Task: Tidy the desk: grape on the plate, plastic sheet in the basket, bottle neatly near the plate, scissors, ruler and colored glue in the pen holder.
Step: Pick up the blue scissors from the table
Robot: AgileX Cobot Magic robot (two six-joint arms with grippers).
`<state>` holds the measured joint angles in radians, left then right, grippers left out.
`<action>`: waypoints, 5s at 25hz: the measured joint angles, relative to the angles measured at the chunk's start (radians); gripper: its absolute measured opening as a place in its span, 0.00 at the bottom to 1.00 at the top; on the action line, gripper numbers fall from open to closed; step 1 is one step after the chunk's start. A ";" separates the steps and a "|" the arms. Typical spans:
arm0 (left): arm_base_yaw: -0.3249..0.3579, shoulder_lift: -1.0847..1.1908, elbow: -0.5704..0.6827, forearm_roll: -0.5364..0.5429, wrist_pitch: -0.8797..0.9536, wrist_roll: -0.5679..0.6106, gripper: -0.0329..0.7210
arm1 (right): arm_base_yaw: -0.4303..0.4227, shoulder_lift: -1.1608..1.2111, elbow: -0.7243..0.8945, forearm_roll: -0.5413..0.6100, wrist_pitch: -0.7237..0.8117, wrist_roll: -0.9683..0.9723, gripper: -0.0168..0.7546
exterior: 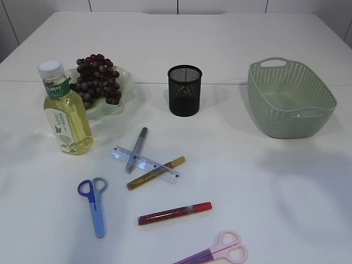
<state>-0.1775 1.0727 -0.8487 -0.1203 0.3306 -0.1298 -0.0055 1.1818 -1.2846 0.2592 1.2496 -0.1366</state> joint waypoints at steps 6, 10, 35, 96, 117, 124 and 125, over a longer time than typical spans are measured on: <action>0.000 -0.035 -0.141 -0.118 0.372 0.000 0.72 | 0.000 0.000 0.000 0.000 0.000 0.011 0.70; 0.000 -0.035 -0.175 -0.144 0.520 -0.058 0.72 | 0.000 0.000 0.000 0.002 0.000 0.029 0.70; -0.246 0.362 -0.179 -0.142 0.728 -0.347 0.70 | 0.000 0.119 0.000 0.063 0.000 0.067 0.70; -0.413 0.819 -0.269 0.076 0.565 -0.823 0.62 | 0.000 0.215 0.000 0.080 -0.005 0.045 0.70; -0.413 0.819 -0.269 0.120 0.580 -0.821 0.55 | 0.000 0.215 0.000 0.080 -0.005 0.044 0.70; -0.413 0.821 -0.269 0.120 0.564 -0.820 0.51 | 0.000 0.215 0.000 0.080 -0.005 0.042 0.70; -0.413 0.823 -0.269 0.120 0.564 -0.820 0.51 | 0.000 0.215 0.000 0.080 -0.005 0.042 0.70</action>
<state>-0.5903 1.8955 -1.1177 0.0000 0.8944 -0.9496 -0.0055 1.3965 -1.2846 0.3395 1.2443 -0.0941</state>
